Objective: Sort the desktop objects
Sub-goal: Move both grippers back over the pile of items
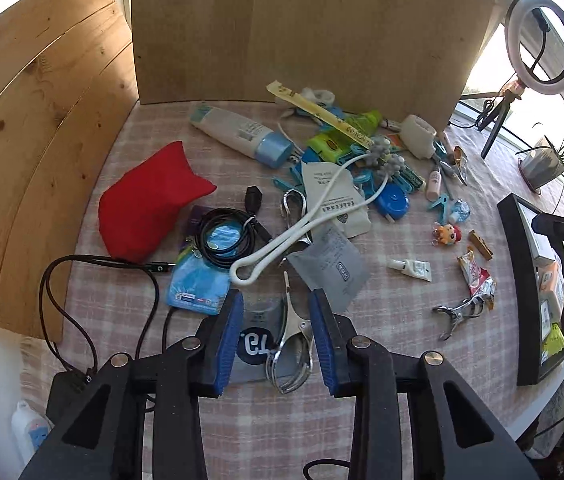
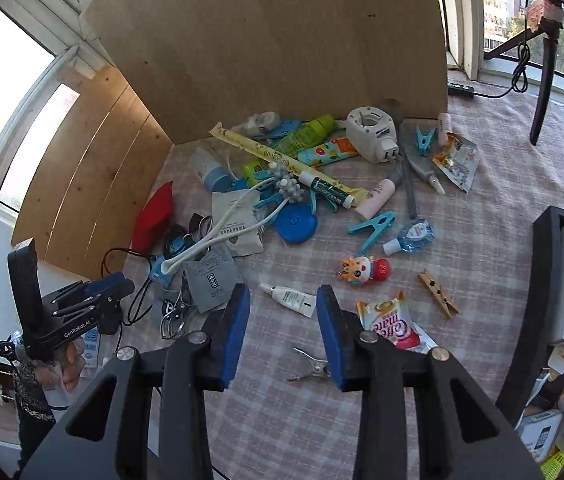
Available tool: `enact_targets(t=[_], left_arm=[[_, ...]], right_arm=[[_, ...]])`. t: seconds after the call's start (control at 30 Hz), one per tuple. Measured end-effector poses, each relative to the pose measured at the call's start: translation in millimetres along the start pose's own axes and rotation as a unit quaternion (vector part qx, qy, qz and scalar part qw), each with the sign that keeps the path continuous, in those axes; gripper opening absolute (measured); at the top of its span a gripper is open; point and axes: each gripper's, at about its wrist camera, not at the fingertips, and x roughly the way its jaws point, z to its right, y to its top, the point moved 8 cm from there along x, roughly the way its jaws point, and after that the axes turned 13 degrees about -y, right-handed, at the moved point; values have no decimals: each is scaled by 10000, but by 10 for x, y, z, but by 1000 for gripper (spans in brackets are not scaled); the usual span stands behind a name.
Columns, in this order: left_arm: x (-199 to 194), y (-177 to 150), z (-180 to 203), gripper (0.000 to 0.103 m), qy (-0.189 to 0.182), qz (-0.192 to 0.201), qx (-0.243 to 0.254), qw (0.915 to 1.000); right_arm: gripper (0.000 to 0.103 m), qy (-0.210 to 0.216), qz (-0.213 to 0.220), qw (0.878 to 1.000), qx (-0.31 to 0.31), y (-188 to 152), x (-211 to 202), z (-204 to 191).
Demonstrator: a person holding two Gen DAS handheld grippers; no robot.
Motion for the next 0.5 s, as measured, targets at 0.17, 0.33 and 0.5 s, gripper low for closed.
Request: enact_targets(t=[0.17,0.33,0.5], left_arm=[[191,56,-170,32,76,-241,388,9989],[471,82,-169,32,131,-652,856,9941],[686,91,-151,32,45,-934,997,9906]], right_arm=[[31,-64,-392,9992,-107,212,499,-286],[30,-19,-737,9973,71,388,900,-352],[28,51,-1046,9937,402,533,1234,-342]])
